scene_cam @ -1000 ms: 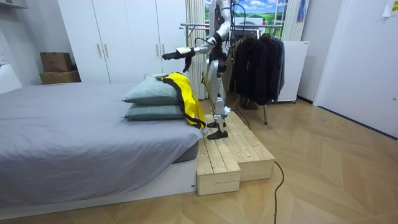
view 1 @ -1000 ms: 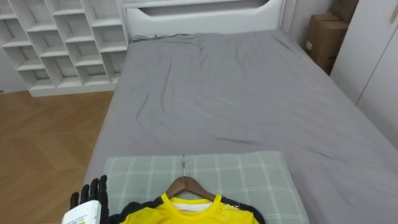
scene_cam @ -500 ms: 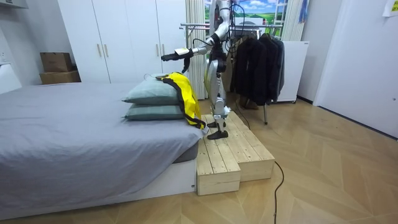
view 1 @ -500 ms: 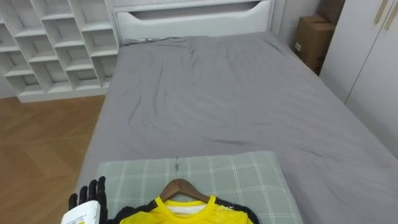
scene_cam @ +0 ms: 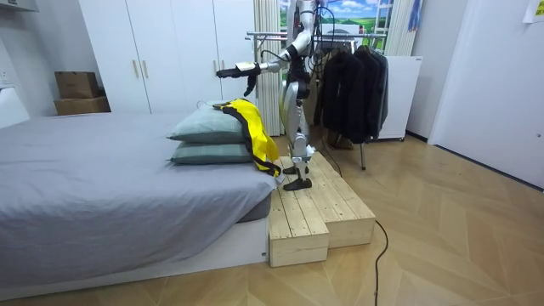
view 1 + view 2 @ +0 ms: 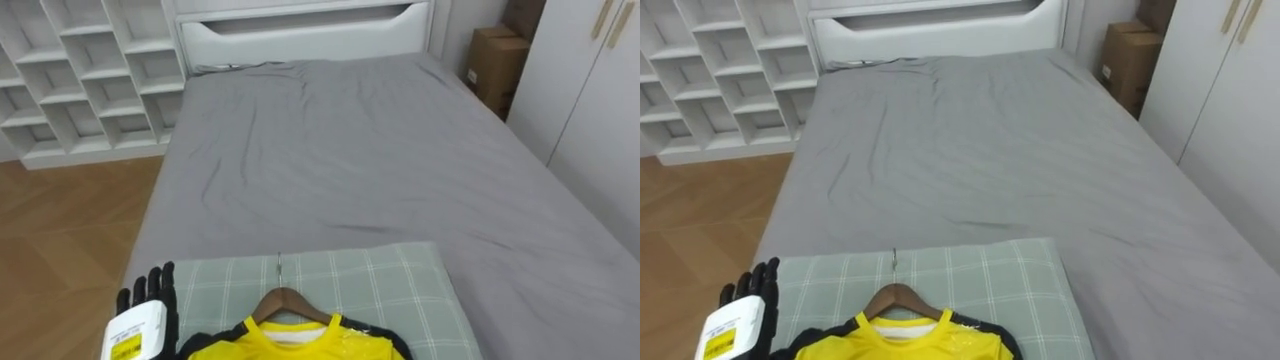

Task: Hang clothes

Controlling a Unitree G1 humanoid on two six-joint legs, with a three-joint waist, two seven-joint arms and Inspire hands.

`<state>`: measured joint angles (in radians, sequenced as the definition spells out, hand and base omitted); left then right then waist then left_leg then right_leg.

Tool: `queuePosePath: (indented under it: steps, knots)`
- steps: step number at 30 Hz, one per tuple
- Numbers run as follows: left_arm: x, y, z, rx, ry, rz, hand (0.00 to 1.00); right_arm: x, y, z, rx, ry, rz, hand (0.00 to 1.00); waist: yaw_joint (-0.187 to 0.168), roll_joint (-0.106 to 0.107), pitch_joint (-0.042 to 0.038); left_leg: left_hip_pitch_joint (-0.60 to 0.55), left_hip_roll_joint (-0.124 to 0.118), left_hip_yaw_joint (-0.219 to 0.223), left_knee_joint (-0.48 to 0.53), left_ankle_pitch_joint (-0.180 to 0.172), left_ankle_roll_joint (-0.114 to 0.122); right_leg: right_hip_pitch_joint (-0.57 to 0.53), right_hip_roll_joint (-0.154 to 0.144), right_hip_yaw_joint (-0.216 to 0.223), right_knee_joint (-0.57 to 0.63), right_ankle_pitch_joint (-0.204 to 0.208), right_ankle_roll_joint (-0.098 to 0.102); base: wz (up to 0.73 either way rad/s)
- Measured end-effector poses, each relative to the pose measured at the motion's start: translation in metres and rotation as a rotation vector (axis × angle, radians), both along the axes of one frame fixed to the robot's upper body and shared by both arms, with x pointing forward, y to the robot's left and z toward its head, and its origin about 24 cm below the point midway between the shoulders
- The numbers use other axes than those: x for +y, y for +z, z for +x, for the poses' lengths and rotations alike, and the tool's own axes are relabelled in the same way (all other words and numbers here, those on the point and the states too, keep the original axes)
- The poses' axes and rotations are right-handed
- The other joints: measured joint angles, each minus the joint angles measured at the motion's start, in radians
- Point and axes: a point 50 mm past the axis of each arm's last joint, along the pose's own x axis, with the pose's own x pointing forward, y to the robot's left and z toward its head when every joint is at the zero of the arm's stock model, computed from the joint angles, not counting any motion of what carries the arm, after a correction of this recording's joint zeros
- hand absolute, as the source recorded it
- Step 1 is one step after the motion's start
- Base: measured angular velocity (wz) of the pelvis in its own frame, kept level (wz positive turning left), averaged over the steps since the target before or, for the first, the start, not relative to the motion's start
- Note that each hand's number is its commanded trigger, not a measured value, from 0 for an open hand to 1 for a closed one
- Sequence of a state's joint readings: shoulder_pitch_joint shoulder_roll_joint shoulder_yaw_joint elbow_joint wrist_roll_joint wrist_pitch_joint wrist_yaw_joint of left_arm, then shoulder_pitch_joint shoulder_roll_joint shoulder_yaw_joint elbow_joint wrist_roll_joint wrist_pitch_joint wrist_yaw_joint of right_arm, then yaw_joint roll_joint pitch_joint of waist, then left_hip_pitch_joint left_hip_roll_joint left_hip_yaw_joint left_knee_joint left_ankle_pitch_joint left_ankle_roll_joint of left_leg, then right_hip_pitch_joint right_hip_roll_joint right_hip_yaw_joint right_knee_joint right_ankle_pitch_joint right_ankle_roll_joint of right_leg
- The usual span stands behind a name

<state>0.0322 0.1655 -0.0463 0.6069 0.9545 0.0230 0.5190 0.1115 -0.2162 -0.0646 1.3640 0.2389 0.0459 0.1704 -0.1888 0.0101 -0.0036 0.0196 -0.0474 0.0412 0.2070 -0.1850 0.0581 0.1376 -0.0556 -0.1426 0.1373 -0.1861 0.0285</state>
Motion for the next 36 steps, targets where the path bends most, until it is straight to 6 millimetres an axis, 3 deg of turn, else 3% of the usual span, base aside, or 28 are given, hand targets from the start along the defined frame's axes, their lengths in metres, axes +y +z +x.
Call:
queuePosePath:
  steps: [10, 13, 17, 21, 29, 36]
  knots:
    - [0.0, 0.002, 0.011, -0.004, -0.001, 0.003, 0.0, -0.003, 0.001, 0.007, 0.002, 0.004, -0.032, 0.0, 0.001, 0.019, 0.0019, -0.053, 0.001, -0.005, 0.0, 0.008, -0.002, -0.05, 0.001, 0.0, 0.014, 0.0, 0.0, 0.01]
    - [-0.003, 0.006, 0.019, -0.023, -0.015, 0.003, 0.0, -0.001, 0.0, 0.009, 0.002, 0.011, -0.036, 0.0, -0.001, 0.012, 0.0106, -0.066, -0.001, -0.016, -0.001, 0.012, -0.003, -0.057, 0.002, -0.001, 0.013, 0.0, 0.0, 0.1]
    - [-0.005, 0.005, 0.02, -0.016, -0.024, 0.004, 0.0, 0.001, 0.0, 0.016, 0.003, 0.054, -0.046, 0.0, 0.0, 0.009, 0.0135, -0.088, -0.001, -0.021, -0.001, 0.015, -0.005, -0.076, 0.004, -0.007, 0.013, 0.0, 0.0, 0.04]
    - [-0.004, -0.004, 0.015, 0.032, -0.022, 0.006, 0.0, 0.005, -0.001, 0.022, -0.004, 0.071, -0.037, 0.0, 0.005, -0.001, 0.015, -0.096, 0.0, -0.022, -0.001, 0.02, -0.008, -0.089, 0.005, -0.013, 0.012, 0.0, 0.0, 0.05]
    - [-0.006, -0.013, 0.017, 0.076, -0.004, -0.054, 0.0, 0.01, -0.001, 0.038, -0.069, 0.065, -0.025, 0.0, 0.007, -0.004, 0.0105, -0.121, 0.001, -0.019, -0.001, 0.024, -0.008, -0.116, 0.003, -0.023, 0.013, 0.004, -0.007, 0.01]
    - [-0.009, -0.022, 0.015, 0.132, -0.032, -0.065, 0.0, 0.015, -0.002, 0.04, -0.103, 0.053, -0.005, 0.0, 0.004, -0.015, 0.0141, -0.119, 0.002, -0.014, -0.002, 0.025, -0.008, -0.116, 0.003, -0.022, 0.012, 0.004, -0.007, -0.01]
